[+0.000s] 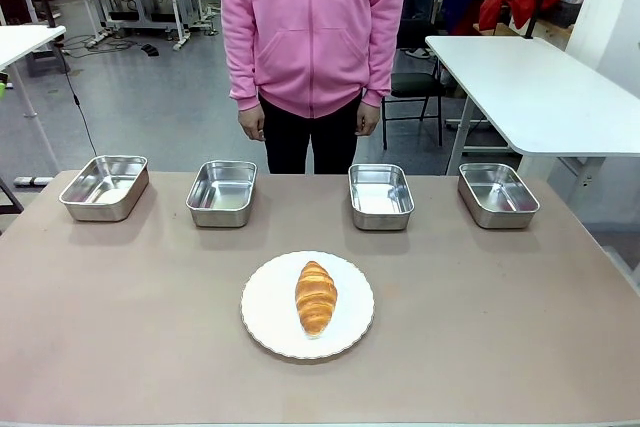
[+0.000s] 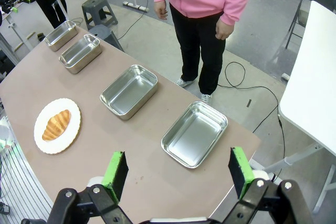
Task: Place the bread in the container.
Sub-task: Place the Butter Roll into the Airtight Container indicated by the human.
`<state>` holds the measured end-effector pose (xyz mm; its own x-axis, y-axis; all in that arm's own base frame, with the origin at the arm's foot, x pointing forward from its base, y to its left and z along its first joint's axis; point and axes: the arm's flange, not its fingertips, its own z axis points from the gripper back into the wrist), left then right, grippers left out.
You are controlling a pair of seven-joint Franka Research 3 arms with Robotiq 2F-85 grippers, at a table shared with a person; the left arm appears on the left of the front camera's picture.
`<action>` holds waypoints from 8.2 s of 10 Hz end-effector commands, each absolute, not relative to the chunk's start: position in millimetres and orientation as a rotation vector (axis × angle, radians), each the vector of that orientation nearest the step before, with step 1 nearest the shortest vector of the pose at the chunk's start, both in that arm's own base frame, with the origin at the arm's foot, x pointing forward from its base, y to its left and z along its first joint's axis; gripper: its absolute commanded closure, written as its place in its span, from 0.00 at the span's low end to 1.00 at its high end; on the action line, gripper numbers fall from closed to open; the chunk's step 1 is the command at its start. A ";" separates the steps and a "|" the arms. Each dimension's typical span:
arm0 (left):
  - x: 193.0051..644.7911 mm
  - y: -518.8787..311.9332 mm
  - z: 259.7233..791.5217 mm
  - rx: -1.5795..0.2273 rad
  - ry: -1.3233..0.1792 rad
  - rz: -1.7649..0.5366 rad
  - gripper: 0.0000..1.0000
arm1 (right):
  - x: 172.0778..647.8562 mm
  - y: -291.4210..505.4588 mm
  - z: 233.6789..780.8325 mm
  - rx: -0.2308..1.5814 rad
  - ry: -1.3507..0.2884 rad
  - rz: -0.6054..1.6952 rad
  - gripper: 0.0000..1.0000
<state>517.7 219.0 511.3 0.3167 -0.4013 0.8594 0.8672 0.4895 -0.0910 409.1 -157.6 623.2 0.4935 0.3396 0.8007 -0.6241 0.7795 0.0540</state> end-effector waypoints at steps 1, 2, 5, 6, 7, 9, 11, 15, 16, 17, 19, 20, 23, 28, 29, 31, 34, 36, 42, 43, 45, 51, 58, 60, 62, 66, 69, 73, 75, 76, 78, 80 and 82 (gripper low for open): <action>515.9 218.1 512.1 -0.616 -0.897 -0.924 0.00 | 411.2 -157.6 624.3 0.368 -0.900 0.616 0.00; 515.9 218.1 512.1 -0.616 -0.897 -0.924 0.00 | 411.2 -157.6 624.3 0.368 -0.900 0.616 0.00; 515.9 218.1 512.1 -0.616 -0.897 -0.924 0.00 | 411.2 -157.6 624.3 0.368 -0.900 0.616 0.00; 515.9 218.1 512.1 -0.616 -0.897 -0.924 0.00 | 411.2 -157.6 624.3 0.368 -0.900 0.616 0.00; 515.9 218.1 512.1 -0.616 -0.897 -0.924 0.00 | 411.2 -157.6 624.3 0.368 -0.900 0.616 0.00; 515.9 218.1 512.1 -0.616 -0.897 -0.924 0.00 | 411.2 -157.6 624.3 0.368 -0.900 0.616 0.00; 515.9 218.1 512.1 -0.616 -0.897 -0.924 0.00 | 411.2 -157.6 624.3 0.368 -0.900 0.616 0.00; 515.9 218.1 512.1 -0.616 -0.897 -0.924 0.00 | 411.2 -157.6 624.3 0.368 -0.900 0.616 0.00; 515.9 218.1 512.1 -0.616 -0.897 -0.924 0.00 | 411.2 -157.6 624.3 0.368 -0.900 0.616 0.00; 515.9 218.1 512.1 -0.616 -0.897 -0.924 0.00 | 411.2 -157.6 624.3 0.368 -0.900 0.616 0.00; 515.9 218.1 512.1 -0.616 -0.897 -0.924 0.00 | 411.2 -157.6 624.3 0.368 -0.900 0.616 0.00; 517.7 219.0 511.3 -0.620 -0.891 -0.909 0.00 | 411.2 -157.6 624.3 0.368 -0.900 0.616 0.00; 535.6 120.7 567.7 -0.606 -0.787 -0.932 0.00 | 411.2 -157.6 624.3 0.368 -0.900 0.616 0.00; 531.5 -115.0 584.5 -0.398 -0.544 -0.775 0.00 | 411.2 -157.6 624.3 0.368 -0.900 0.616 0.00; 523.4 -155.7 573.9 -0.318 -0.534 -0.774 0.00 | 411.2 -157.6 624.3 0.368 -0.900 0.616 0.00; 500.0 -232.9 540.3 -0.278 -0.491 -0.659 0.00 | 411.2 -157.6 624.3 0.368 -0.900 0.616 0.00; 457.2 -299.0 471.3 -0.202 -0.399 -0.386 0.00 | 411.2 -157.6 624.3 0.368 -0.900 0.616 0.00; 433.8 -305.9 449.7 -0.229 -0.369 -0.382 0.00 | 411.2 -157.6 624.3 0.368 -0.900 0.616 0.00; 441.5 -304.0 446.7 -0.222 -0.359 -0.406 0.00 | 411.2 -157.6 624.3 0.368 -0.900 0.616 0.00; 441.5 -304.0 446.7 -0.222 -0.359 -0.406 0.00 | 411.2 -157.6 624.3 0.368 -0.900 0.616 0.00; 427.2 -322.0 442.7 -0.217 -0.341 -0.350 0.00 | 411.2 -157.6 624.3 0.368 -0.900 0.616 0.00; 397.5 -387.7 387.4 -0.211 -0.200 -0.198 0.00 | 411.2 -157.6 624.3 0.368 -0.900 0.616 0.00; 367.3 -409.2 340.8 -0.135 -0.112 -0.121 0.00 | 411.2 -157.6 624.3 0.368 -0.900 0.616 0.00; 367.5 -410.7 332.4 -0.124 -0.092 -0.105 0.00 | 411.2 -157.6 624.3 0.368 -0.900 0.616 0.00; 369.5 -409.7 323.5 -0.118 -0.074 -0.087 0.00 | 411.2 -157.6 624.3 0.368 -0.900 0.616 0.00; 374.2 -413.7 309.7 -0.103 -0.073 -0.084 0.00 | 411.2 -157.6 624.3 0.368 -0.900 0.616 0.00; 375.6 -415.5 305.4 -0.058 -0.064 -0.079 0.19 | 411.2 -157.6 624.3 0.368 -0.900 0.616 0.00; 376.4 -413.4 306.6 -0.025 -0.071 -0.068 0.58 | 411.2 -157.6 624.3 0.368 -0.900 0.616 0.00; 373.9 -409.7 309.9 -0.075 -0.048 -0.107 0.58 | 411.2 -157.6 624.3 0.368 -0.900 0.616 0.00; 373.9 -409.7 309.9 -0.075 -0.048 -0.107 0.58 | 411.2 -157.6 624.3 0.368 -0.900 0.616 0.00; 374.4 -411.3 312.0 -0.074 -0.051 -0.102 0.58 | 411.2 -157.6 624.3 0.368 -0.900 0.616 0.00; 379.4 -382.9 365.2 -0.022 -0.208 -0.096 0.58 | 411.2 -157.6 624.3 0.368 -0.900 0.616 0.00; 406.4 -354.9 413.3 0.022 -0.265 -0.096 0.58 | 411.2 -157.6 624.3 0.368 -0.900 0.616 0.00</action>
